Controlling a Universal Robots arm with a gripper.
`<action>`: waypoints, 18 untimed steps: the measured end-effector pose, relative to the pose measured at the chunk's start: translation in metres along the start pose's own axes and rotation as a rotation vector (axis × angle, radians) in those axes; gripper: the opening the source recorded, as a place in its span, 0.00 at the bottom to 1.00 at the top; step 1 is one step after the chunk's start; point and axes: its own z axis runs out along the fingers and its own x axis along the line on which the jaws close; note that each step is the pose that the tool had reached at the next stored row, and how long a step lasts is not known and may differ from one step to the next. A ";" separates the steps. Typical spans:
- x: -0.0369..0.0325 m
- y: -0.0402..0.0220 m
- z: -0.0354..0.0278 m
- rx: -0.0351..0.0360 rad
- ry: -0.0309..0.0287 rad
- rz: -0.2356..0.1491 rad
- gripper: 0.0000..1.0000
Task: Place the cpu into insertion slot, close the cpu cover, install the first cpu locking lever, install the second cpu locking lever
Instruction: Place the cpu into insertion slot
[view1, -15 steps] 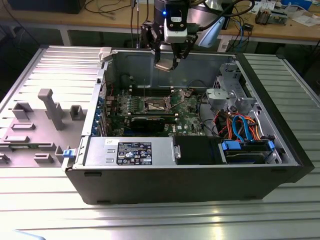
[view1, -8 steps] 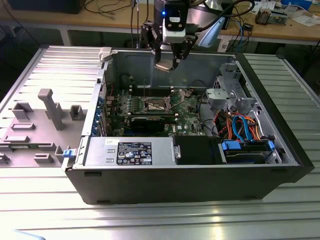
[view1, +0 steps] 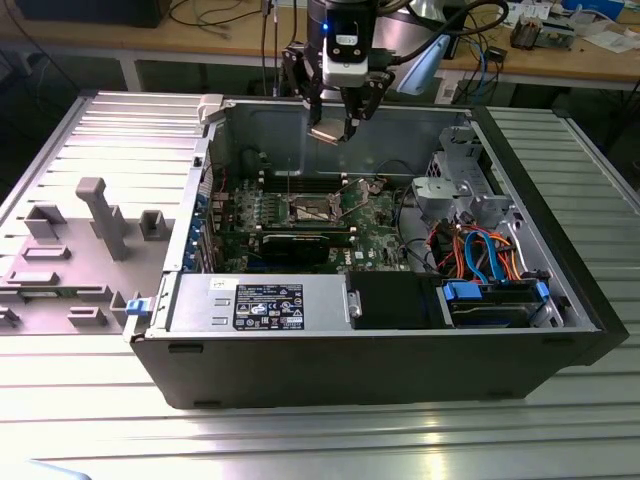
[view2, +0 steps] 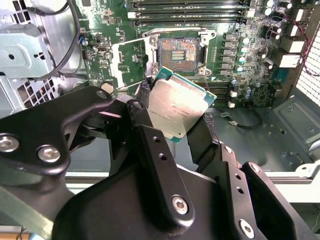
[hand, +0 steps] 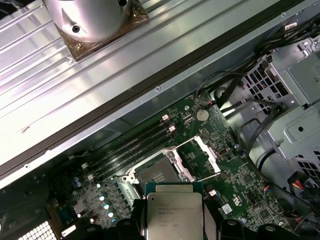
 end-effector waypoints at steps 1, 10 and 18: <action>0.0000 0.0000 0.0000 0.0000 -0.0004 0.005 0.55; 0.0000 -0.0001 0.0013 -0.0011 -0.0089 0.105 0.55; 0.0000 -0.0001 0.0018 -0.0017 -0.0135 0.162 0.55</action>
